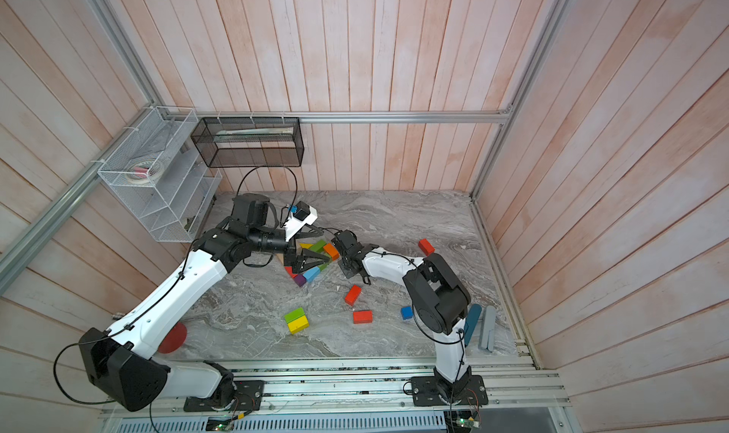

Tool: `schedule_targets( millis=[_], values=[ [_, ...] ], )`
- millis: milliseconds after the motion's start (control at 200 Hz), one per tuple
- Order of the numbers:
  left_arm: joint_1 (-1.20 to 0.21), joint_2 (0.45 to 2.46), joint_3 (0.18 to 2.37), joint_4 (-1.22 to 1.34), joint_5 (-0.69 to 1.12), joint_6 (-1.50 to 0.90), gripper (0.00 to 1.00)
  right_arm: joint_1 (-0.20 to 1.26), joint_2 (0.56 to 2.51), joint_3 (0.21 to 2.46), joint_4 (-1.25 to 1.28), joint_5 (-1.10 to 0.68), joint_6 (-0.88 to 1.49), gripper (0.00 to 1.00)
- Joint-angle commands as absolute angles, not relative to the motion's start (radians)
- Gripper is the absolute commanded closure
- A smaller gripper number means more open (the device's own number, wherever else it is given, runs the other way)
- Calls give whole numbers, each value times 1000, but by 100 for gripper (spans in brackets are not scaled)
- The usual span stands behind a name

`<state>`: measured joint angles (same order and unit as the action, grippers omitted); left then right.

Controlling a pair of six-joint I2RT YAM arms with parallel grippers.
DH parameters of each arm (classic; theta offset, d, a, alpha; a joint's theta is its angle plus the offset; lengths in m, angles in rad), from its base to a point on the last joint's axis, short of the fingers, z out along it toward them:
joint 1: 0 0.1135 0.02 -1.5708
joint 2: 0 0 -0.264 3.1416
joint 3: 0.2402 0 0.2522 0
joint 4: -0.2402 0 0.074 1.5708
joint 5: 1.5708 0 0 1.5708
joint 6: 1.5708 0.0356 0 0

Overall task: Assemble a heart with building blocks
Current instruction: Assemble the building block at the center of the board.

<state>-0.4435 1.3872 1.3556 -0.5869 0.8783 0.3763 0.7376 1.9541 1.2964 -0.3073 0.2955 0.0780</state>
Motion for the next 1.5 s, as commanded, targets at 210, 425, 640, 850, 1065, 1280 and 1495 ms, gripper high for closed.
schedule_targets(
  millis=[210,425,640,850,1065,1280,1495],
  values=[
    [-447,1371,1342,-576,890,377,0,719,1928,1263,-342,317,82,71],
    [-446,1369,1342,-575,891,377,0,715,1918,1246,-339,314,54,71],
    [-447,1369,1341,-574,891,377,0,712,1896,1225,-330,309,23,71],
    [-447,1371,1341,-572,893,376,0,710,1884,1212,-327,285,-16,71],
    [-447,1371,1341,-572,895,377,0,710,1850,1207,-313,257,-28,70],
    [-446,1370,1339,-571,896,375,0,673,1760,1193,-295,121,0,64],
    [-446,1367,1340,-568,902,373,0,514,1639,1117,-285,15,15,60]
  ],
)
